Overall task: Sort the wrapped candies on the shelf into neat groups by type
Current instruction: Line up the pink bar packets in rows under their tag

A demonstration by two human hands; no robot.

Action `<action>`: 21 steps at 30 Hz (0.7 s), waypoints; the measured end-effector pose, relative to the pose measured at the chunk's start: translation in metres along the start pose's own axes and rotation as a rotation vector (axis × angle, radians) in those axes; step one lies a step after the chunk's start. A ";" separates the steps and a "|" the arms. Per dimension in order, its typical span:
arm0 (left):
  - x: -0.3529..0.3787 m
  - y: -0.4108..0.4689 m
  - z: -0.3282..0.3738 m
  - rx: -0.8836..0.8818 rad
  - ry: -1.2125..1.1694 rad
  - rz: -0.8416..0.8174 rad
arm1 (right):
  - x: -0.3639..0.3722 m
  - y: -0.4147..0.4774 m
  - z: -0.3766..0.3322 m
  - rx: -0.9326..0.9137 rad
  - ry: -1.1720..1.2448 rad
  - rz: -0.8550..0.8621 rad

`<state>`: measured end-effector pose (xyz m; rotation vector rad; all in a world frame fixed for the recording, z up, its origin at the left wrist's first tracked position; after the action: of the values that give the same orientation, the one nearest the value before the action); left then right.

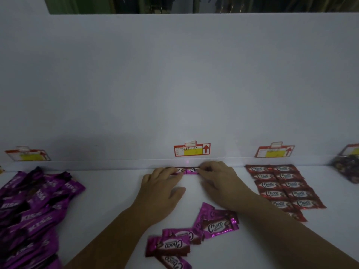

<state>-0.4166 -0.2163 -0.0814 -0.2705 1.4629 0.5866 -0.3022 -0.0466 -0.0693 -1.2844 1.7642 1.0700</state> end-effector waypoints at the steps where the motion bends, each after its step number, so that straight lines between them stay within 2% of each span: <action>1: -0.001 0.000 0.000 0.008 -0.025 0.017 | -0.003 -0.001 -0.001 0.009 0.029 0.015; 5: -0.008 -0.001 -0.001 0.023 -0.085 0.068 | -0.031 -0.004 -0.014 0.094 0.198 0.142; 6: -0.012 0.000 0.000 0.026 -0.114 0.090 | -0.041 -0.006 -0.018 0.117 0.232 0.102; 8: -0.021 0.000 0.005 0.030 -0.249 0.101 | -0.058 -0.013 -0.029 0.136 0.285 -0.091; 10: -0.030 -0.002 0.012 0.016 -0.415 -0.022 | -0.065 -0.025 -0.039 0.142 0.262 -0.323; 12: -0.036 -0.004 0.022 0.032 -0.480 -0.192 | -0.061 -0.038 -0.044 0.134 0.171 -0.467; 14: -0.039 -0.006 0.031 0.056 -0.492 -0.320 | -0.054 -0.047 -0.044 0.120 0.080 -0.493; 17: -0.039 -0.008 0.038 0.063 -0.488 -0.403 | -0.050 -0.051 -0.040 0.126 0.066 -0.459; 21: -0.038 -0.009 0.040 0.024 -0.455 -0.424 | -0.053 -0.049 -0.036 0.163 0.261 -0.478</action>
<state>-0.3784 -0.2109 -0.0410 -0.3875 0.9340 0.2601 -0.2430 -0.0666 -0.0181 -1.6850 1.5661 0.4985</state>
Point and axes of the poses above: each hand's wrist, its own y-axis towards the middle knuckle, its own x-axis out of the palm, z = x × y, the point moved 1 cm from there along y, towards the middle knuckle, and after that the axes turned 10 degrees about y, right-handed, at the moved point
